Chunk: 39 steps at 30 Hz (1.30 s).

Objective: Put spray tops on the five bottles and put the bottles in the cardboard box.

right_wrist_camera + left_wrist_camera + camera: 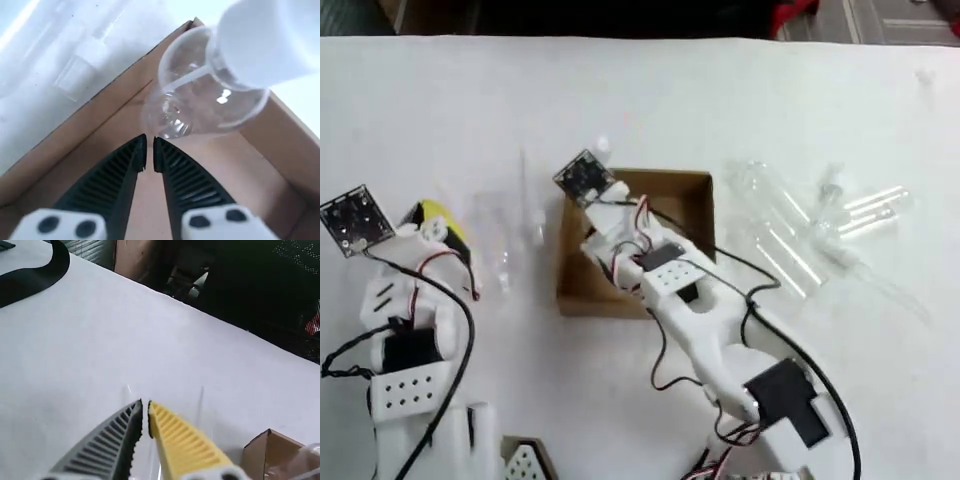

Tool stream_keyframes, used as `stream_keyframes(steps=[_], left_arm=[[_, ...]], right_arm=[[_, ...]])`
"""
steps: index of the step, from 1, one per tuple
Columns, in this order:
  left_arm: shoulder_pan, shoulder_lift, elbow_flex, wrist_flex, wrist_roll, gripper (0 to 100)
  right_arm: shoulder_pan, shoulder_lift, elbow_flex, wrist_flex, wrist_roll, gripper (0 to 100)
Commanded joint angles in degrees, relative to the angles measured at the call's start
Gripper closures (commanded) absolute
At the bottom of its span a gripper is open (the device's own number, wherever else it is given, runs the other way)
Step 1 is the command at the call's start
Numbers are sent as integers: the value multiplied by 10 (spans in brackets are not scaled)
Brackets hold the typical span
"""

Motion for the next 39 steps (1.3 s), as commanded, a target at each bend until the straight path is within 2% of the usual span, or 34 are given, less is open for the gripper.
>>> stream_keyframes(steps=[1, 18, 21, 26, 32, 36, 39], left_arm=[[-3, -9, -2, -13, -9, 977], [-3, -9, -2, -13, -10, 977], [-3, -9, -1, -15, -10, 976], [-3, -9, -1, -15, -10, 976], [-3, -9, -1, -17, -10, 976], [-3, -9, -1, -17, -11, 976], [-3, -9, -1, -17, -11, 976]], right_arm=[[-1, 30, -30, -36, 0, 984], [10, 33, -38, -56, 1, 984], [0, 26, -40, -2, 3, 984], [-45, -18, -40, 107, 119, 984], [-70, -159, -41, 303, 168, 984], [-25, -338, -42, 392, 169, 984], [51, -484, -42, 407, 169, 984]])
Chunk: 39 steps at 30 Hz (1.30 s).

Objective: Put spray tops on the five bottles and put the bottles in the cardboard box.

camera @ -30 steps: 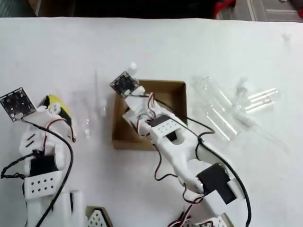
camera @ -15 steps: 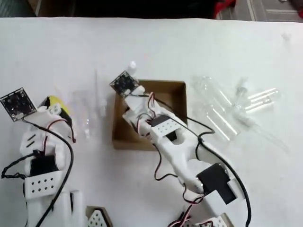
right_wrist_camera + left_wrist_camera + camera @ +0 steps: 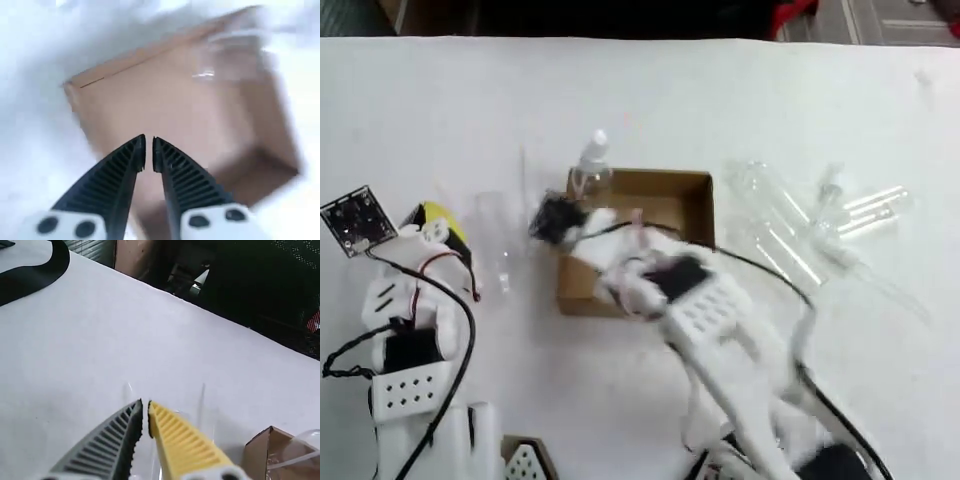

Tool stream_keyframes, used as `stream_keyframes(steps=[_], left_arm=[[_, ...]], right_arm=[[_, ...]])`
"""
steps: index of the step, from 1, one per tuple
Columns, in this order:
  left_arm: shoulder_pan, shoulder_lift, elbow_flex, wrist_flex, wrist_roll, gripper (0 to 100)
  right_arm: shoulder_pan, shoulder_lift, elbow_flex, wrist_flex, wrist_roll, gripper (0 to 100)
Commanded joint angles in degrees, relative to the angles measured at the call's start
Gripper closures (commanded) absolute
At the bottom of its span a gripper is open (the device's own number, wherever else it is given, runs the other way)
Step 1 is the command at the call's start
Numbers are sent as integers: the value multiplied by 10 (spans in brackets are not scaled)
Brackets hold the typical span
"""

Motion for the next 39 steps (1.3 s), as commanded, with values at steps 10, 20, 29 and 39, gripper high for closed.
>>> stream_keyframes(steps=[10, 20, 29, 39], left_arm=[[-3, -9, -6, -16, -8, 976], [-3, -7, -6, -14, -9, 976], [-3, -7, -6, -17, -9, 976], [-3, -8, -7, -18, -9, 976]], right_arm=[[333, -201, -45, 30, 37, 984], [382, 247, -420, 229, 0, 984], [365, 576, -745, 395, 5, 827], [359, 745, -906, 455, 48, 844]])
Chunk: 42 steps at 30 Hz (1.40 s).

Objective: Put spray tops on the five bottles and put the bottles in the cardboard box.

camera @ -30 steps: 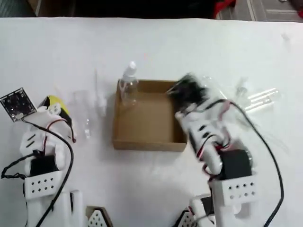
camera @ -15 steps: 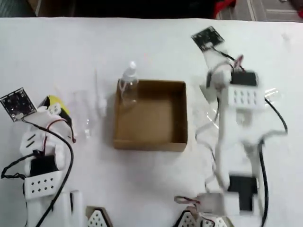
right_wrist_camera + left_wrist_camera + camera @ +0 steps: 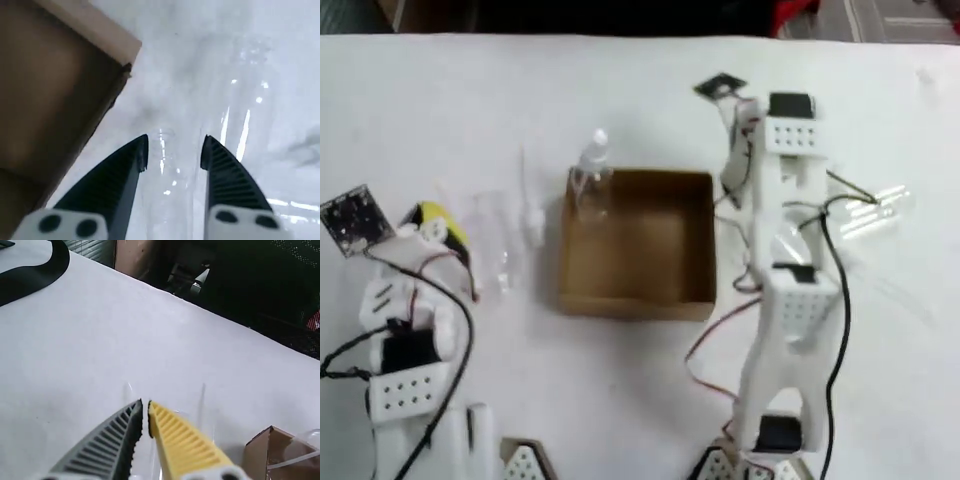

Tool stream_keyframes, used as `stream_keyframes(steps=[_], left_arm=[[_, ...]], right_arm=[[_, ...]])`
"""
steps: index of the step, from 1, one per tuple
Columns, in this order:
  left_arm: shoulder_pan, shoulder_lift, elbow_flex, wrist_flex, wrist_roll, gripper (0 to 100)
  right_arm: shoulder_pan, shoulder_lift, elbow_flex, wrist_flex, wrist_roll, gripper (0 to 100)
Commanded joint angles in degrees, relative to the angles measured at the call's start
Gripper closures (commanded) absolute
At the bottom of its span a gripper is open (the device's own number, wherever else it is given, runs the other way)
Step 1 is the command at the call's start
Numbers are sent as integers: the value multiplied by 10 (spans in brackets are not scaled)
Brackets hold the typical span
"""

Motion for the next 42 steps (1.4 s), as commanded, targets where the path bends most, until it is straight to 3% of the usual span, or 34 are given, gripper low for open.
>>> stream_keyframes(steps=[1, 24, 32, 42], left_arm=[[-3, -8, -7, -18, -7, 976], [13, -8, -8, -18, -44, 976], [13, -8, -8, -18, -44, 976], [13, -8, -8, -18, -46, 976]], right_arm=[[1, 27, -47, 15, 10, 843], [24, 43, 19, 17, 44, 848], [24, 36, 8, 4, 44, 983], [20, -165, -39, 22, 32, 982]])
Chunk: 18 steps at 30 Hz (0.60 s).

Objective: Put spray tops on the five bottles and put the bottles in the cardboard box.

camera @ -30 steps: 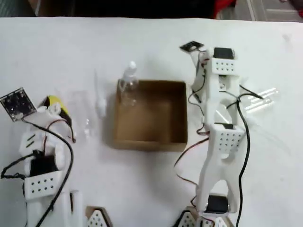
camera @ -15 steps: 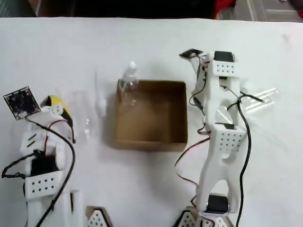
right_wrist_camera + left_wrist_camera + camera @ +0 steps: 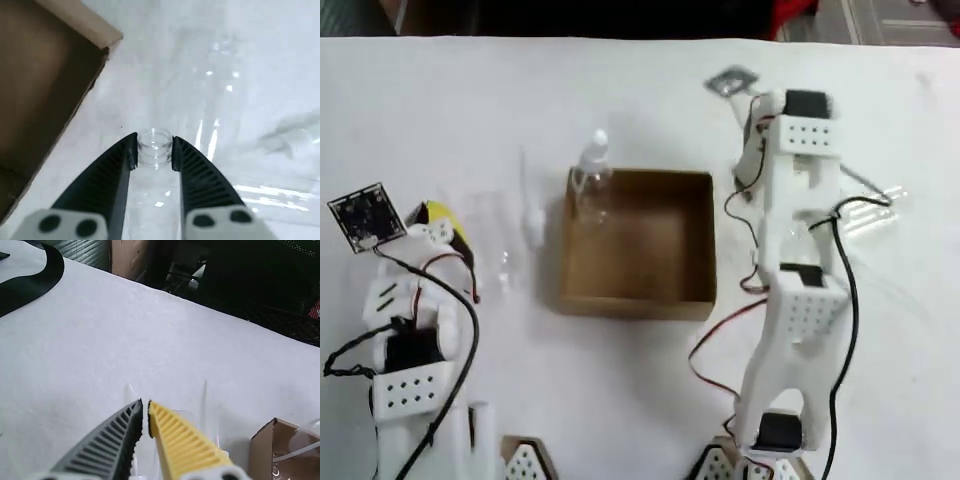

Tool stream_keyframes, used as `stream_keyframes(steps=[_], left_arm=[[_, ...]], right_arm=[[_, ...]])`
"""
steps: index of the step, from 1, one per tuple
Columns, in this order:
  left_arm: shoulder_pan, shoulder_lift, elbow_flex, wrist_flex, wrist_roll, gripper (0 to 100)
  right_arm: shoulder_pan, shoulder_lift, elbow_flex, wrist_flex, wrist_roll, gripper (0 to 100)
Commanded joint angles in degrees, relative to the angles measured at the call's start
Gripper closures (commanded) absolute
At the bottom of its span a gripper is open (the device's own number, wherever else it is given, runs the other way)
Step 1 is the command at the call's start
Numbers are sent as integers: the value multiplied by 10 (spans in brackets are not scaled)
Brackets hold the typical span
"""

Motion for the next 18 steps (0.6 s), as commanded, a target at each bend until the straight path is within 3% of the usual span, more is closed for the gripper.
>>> stream_keyframes(steps=[1, 5, 10, 14, 18], left_arm=[[7, -8, -8, -18, -6, 976], [7, -8, -8, -18, -6, 976], [7, -8, -8, -18, -6, 976], [7, -8, -8, -18, -6, 976], [7, -8, -8, -18, -6, 976]], right_arm=[[-6, -164, -28, 18, -25, 982], [-7, -274, -24, 18, -91, 982], [-36, -396, 41, 17, -104, 982], [-87, -504, 123, 15, -105, 982], [-155, -634, 185, -5, -154, 982]])
